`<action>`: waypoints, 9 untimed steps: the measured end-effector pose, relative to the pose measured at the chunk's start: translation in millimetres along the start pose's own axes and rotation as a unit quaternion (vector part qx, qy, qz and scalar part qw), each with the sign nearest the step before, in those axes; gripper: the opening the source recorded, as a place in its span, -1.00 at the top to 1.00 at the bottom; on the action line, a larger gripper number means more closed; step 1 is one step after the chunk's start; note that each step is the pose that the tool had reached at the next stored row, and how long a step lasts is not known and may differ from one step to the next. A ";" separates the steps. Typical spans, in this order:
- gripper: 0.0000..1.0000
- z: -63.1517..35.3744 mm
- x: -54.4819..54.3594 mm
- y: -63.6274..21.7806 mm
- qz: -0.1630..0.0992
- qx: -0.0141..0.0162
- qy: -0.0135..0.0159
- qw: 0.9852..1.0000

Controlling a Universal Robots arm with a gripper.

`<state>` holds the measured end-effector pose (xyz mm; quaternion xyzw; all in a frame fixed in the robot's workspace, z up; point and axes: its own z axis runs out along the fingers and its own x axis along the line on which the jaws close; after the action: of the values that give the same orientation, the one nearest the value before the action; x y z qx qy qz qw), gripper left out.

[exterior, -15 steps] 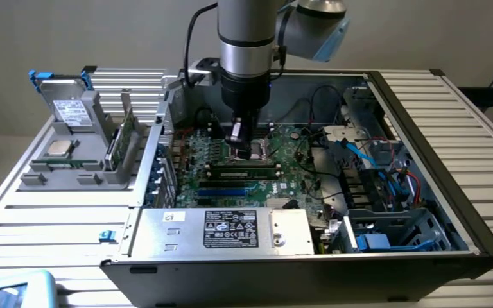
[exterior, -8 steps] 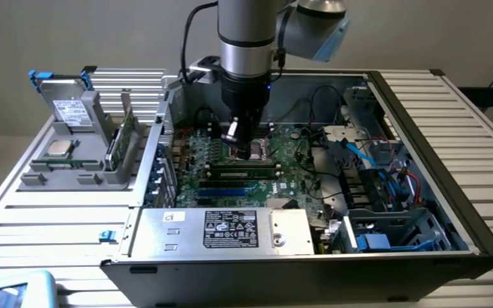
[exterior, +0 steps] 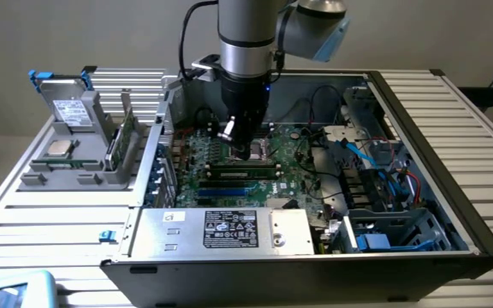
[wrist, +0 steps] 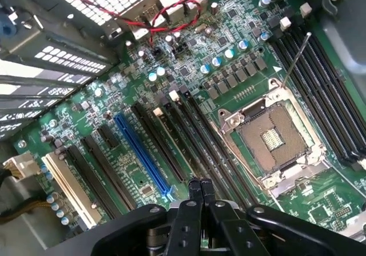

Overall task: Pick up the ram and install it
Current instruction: 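Press down the ram until it locks into place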

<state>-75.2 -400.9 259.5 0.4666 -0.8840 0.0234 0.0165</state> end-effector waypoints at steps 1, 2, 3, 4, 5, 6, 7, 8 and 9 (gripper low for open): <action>0.78 0.0 0.0 0.0 0.008 0.000 0.000 1.000; 0.78 0.0 0.0 0.0 0.016 -0.001 0.000 1.000; 0.78 0.0 0.0 0.0 0.024 -0.001 0.001 1.000; 0.78 0.0 0.0 0.0 0.033 -0.002 0.001 0.999; 0.78 0.1 0.0 0.0 0.042 -0.002 0.001 0.999; 0.78 0.1 0.0 0.0 0.050 -0.003 0.001 0.999; 0.78 0.1 0.0 0.0 0.059 -0.003 0.002 0.998; 0.78 0.2 0.0 0.0 0.068 -0.003 0.002 0.998; 0.78 0.2 0.0 0.0 0.076 -0.004 0.002 0.997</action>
<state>-75.2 -400.8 259.3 0.3977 -0.9171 0.0220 0.0182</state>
